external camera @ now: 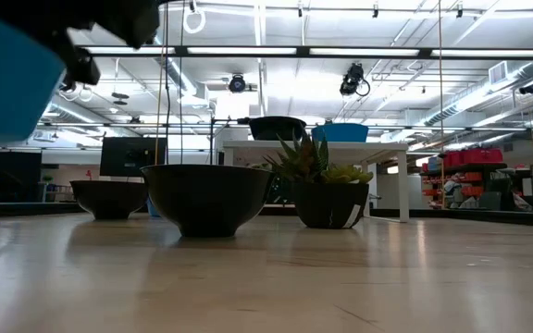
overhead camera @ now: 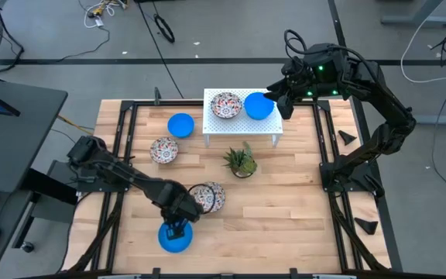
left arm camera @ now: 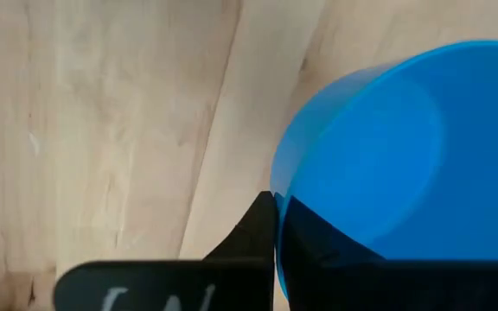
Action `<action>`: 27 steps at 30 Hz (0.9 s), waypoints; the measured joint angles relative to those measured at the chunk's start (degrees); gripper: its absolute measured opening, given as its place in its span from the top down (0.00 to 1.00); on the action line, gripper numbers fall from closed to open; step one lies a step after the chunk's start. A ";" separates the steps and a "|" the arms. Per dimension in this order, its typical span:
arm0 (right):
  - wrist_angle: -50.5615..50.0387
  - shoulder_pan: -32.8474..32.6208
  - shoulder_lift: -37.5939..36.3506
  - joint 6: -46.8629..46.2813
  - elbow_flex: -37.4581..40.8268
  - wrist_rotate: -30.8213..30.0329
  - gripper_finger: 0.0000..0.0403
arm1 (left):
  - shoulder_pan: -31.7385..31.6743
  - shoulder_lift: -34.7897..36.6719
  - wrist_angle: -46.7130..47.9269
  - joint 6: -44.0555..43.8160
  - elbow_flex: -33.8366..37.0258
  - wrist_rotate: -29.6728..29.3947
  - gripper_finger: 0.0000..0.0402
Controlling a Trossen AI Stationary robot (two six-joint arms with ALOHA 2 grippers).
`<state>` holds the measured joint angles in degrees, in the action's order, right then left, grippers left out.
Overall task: Pick & Place Mini bowls
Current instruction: Stack the bottom blue bowl on the blue bowl on the shelf
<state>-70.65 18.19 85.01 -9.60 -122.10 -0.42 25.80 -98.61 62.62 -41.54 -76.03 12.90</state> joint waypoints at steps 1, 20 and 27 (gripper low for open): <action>-0.24 -0.01 0.00 0.13 0.00 0.01 0.66 | -0.52 0.00 1.11 0.21 -1.08 0.51 0.99; -9.08 -0.01 0.00 6.05 0.00 0.01 0.66 | -14.78 5.01 19.46 3.32 -19.50 0.62 0.99; -9.10 -0.01 0.00 7.27 0.00 3.01 0.66 | -23.27 4.97 26.47 4.72 -27.54 -0.83 0.99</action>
<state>-79.75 18.17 85.01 -2.34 -122.10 2.59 2.53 -93.64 89.09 -36.82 -103.57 12.07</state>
